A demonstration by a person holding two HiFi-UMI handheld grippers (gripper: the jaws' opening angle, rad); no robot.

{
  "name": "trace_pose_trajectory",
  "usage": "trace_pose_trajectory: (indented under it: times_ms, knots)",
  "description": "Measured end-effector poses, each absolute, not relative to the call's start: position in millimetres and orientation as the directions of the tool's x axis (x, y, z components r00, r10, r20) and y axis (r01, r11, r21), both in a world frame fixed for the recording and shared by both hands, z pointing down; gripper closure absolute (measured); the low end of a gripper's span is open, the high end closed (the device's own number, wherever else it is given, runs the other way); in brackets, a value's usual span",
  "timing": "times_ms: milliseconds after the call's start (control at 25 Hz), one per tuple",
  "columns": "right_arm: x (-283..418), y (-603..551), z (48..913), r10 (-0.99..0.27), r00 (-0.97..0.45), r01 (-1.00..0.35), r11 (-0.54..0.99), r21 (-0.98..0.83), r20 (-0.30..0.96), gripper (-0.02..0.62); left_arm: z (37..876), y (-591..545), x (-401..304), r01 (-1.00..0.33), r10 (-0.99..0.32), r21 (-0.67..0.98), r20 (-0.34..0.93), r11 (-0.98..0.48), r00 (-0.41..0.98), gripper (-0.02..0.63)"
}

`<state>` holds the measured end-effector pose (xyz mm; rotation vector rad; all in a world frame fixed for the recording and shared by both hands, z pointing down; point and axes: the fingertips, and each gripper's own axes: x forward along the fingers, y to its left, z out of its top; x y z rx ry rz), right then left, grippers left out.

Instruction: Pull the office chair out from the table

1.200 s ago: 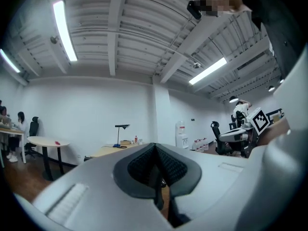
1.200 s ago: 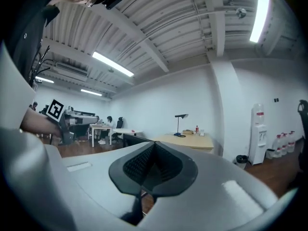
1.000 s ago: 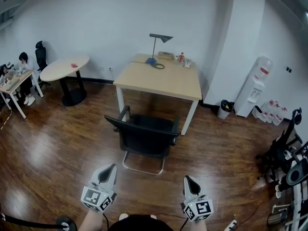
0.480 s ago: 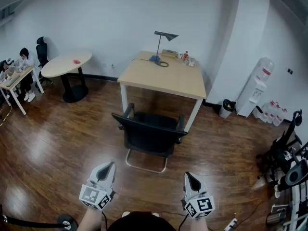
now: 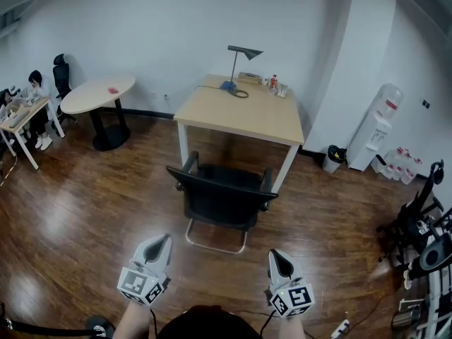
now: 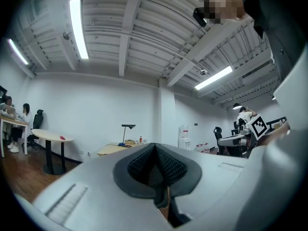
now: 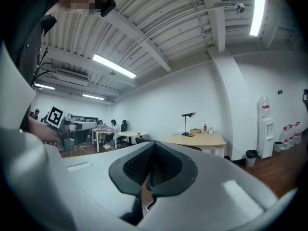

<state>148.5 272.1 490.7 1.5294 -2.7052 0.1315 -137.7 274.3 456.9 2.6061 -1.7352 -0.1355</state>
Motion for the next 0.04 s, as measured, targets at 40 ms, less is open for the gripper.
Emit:
trace_pose_trajectory:
  times_ms: [40]
  knots:
    - [147.7,271.4,490.3,-0.853,-0.517,-0.856,0.514,-0.061,0.067,0.584,456.7,273.2,-139.0,-0.921,-0.922,0.058,-0.068,-0.385,0.381,0.604]
